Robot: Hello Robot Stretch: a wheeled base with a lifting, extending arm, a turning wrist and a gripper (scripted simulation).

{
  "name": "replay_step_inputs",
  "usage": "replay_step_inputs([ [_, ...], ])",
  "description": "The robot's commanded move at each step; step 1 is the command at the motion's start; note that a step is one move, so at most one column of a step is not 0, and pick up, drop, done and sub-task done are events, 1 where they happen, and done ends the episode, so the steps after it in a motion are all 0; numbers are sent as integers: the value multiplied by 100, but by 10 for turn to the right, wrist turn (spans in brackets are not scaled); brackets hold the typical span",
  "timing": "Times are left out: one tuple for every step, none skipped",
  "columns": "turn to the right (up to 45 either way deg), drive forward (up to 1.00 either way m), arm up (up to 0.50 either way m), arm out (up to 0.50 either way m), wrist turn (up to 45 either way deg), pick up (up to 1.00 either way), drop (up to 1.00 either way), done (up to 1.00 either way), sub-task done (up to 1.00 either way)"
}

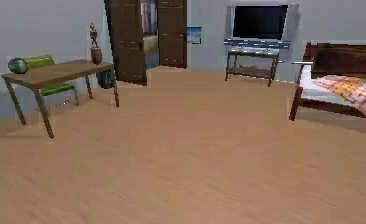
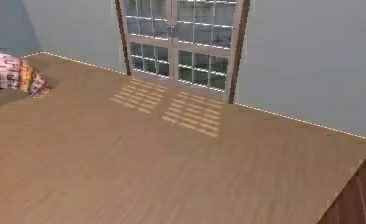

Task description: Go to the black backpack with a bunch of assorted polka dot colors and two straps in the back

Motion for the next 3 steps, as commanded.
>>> replay_step_inputs([
  [300, 0, 0, 0, 0, 0, 0, 0, 0],
  [0, 15, 0, 0, 0, 0, 0, 0, 0],
  [-390, 0, 0, 0, 0, 0, 0, 0, 0],
])
